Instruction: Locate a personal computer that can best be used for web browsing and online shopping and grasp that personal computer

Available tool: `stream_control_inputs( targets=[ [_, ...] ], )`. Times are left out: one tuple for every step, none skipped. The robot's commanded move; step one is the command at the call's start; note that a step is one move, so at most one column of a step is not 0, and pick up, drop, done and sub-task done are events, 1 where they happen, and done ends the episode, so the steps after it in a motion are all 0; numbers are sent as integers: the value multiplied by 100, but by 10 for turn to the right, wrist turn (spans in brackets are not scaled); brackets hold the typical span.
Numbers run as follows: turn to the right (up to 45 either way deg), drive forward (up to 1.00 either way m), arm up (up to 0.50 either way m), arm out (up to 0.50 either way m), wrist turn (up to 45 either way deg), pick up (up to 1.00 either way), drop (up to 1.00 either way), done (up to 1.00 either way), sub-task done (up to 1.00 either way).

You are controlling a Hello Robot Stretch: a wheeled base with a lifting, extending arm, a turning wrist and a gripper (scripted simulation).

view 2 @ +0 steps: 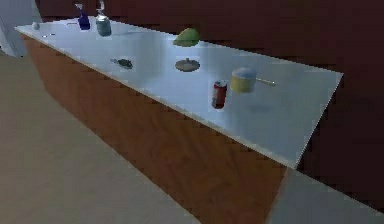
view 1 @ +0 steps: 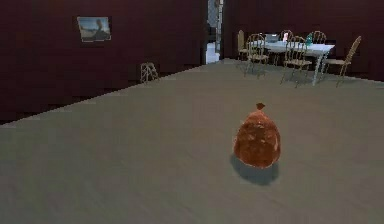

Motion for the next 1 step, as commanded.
stream_control_inputs(
  targets=[
    [0,100,0,0,0,0,0,0,0]
  ],
)
